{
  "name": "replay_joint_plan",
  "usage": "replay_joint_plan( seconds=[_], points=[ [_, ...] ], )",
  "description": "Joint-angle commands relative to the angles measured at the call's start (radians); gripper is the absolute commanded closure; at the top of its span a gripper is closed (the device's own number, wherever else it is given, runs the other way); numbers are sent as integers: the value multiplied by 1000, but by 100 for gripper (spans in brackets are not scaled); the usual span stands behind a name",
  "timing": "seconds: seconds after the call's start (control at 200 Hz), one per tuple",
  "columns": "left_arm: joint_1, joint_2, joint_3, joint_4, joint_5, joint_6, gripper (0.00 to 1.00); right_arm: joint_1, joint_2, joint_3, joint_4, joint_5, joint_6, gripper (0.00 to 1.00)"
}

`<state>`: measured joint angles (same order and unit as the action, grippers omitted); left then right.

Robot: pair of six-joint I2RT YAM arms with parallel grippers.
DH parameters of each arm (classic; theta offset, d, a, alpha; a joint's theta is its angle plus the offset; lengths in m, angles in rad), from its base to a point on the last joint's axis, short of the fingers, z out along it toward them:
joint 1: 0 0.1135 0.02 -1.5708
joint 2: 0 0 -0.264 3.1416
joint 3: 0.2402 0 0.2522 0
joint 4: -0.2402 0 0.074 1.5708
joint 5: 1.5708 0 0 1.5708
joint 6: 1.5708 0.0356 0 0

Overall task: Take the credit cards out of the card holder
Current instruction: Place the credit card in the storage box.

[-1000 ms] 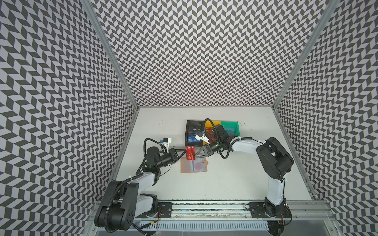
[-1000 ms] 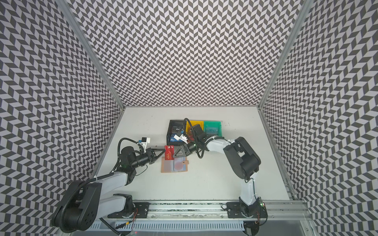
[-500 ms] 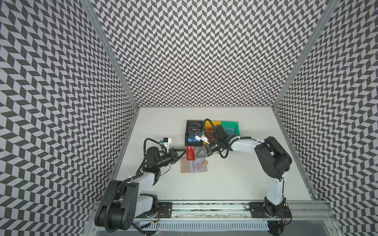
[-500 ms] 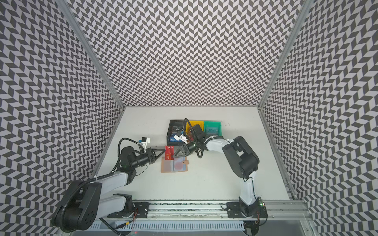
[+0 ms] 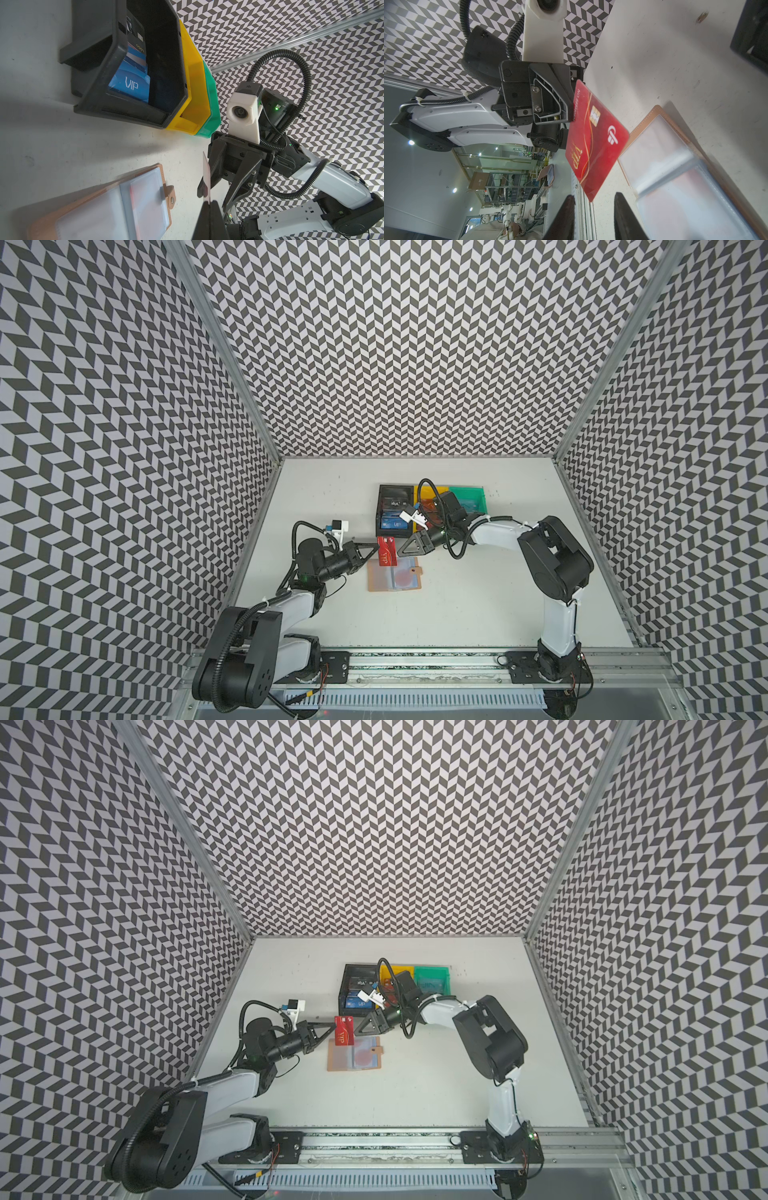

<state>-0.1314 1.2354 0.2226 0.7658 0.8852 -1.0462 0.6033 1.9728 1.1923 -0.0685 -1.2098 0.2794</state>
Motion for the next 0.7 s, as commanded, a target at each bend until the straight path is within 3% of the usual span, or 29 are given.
replay_joint_plan(
  seconds=[0.0,0.3,0.696],
  points=[
    [-9,2,0,27,1,-9,100,16,24,20,68,-28,19,68],
    [-20,32,-2,53,-2,-11,100,24,31,9,153,-58,72,70],
    [-26,39,-7,45,-5,-2,100,26,27,2,227,-94,133,93]
  ],
)
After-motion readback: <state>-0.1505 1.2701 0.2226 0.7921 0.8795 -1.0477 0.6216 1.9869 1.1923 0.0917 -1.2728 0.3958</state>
